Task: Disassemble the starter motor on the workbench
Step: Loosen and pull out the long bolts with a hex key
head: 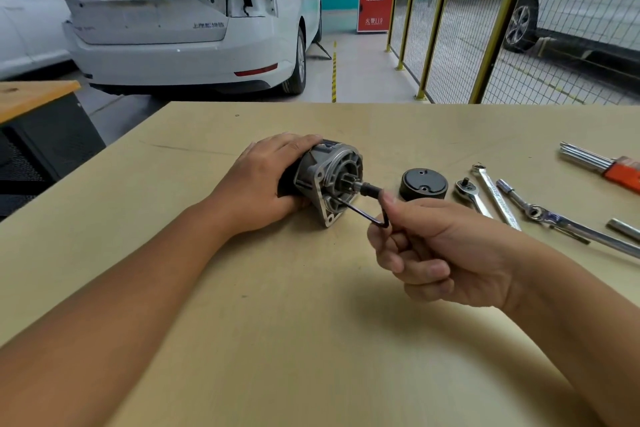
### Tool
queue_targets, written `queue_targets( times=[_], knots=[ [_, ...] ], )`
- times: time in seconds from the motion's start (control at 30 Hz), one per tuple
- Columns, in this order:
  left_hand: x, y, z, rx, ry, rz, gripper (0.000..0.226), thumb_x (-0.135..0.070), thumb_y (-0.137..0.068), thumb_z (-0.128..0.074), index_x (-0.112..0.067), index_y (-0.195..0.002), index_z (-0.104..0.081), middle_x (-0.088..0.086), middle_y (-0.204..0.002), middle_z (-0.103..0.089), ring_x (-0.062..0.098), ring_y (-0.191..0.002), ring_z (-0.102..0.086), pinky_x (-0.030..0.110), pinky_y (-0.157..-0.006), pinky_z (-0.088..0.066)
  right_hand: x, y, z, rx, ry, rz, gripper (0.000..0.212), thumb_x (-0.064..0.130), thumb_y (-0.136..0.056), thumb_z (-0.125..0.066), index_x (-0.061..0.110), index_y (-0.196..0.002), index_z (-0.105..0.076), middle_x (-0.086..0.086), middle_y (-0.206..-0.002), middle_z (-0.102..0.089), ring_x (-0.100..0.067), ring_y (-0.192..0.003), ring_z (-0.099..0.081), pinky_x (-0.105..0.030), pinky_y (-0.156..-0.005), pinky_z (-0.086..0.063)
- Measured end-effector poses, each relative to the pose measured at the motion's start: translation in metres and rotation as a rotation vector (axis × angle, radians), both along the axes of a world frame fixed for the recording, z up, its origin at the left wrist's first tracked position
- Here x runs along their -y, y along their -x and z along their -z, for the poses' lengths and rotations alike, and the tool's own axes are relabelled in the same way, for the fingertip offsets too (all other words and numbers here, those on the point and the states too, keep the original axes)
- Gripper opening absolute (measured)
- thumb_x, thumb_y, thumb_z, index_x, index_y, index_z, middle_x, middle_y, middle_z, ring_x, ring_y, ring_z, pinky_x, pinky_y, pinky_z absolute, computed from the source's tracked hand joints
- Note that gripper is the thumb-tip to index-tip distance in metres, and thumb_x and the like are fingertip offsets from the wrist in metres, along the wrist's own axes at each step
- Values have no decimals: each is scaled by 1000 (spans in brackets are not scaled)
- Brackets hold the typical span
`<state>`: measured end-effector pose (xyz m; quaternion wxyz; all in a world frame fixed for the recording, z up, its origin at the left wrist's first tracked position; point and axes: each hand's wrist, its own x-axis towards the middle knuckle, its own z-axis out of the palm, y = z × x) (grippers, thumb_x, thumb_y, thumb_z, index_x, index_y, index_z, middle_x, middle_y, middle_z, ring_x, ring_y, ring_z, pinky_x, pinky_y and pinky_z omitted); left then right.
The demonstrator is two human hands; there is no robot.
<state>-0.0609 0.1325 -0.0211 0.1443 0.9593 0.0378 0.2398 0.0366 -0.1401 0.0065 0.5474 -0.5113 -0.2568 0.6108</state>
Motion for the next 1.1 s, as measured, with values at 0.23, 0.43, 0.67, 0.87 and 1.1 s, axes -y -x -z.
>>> queue_targets(
  times=[0.23,0.43,0.67,0.87,1.1],
  knots=[
    [-1,0,-1,-13,-3,-10,86,-39,-80,-77,-32,-157,-41,-7,-152,-50,20,-141,-45,54,-116,-37,-3,6,3,203,26,88,40,35,-76,-85,15,-65,-52,-9,-61,-51,-9,-34,-35,-17,-39,-31],
    [-3,-1,1,-6,-3,-10,88,-33,-80,-84,-35,-157,-40,-8,-151,-50,20,-140,-45,55,-116,-38,-3,5,5,1292,66,321,31,33,-87,-79,19,-66,-60,4,-51,-60,-8,-35,-54,-23,-41,-43],
    [-2,0,-1,-14,2,-12,87,-33,-81,-84,-35,-157,-40,-8,-151,-50,19,-140,-45,55,-116,-37,-3,7,1,721,-41,418,32,45,-95,-63,20,-78,-74,-5,-56,-54,-17,-35,-41,-22,-38,-34],
    [-2,-1,-1,-23,1,-4,86,-36,-81,-81,-34,-157,-40,-7,-151,-50,20,-140,-45,55,-116,-37,-7,8,0,350,95,387,47,45,-101,-55,12,-75,-75,-1,-61,-43,-13,-42,-28,-20,-43,-25],
    [-5,-1,-3,-12,-5,5,86,-45,-78,-76,-35,-157,-42,-9,-152,-52,18,-140,-47,55,-114,-40,-5,4,2,419,85,394,32,35,-90,-74,8,-74,-78,-4,-66,-30,-14,-49,-27,-26,-46,-26]
  ],
)
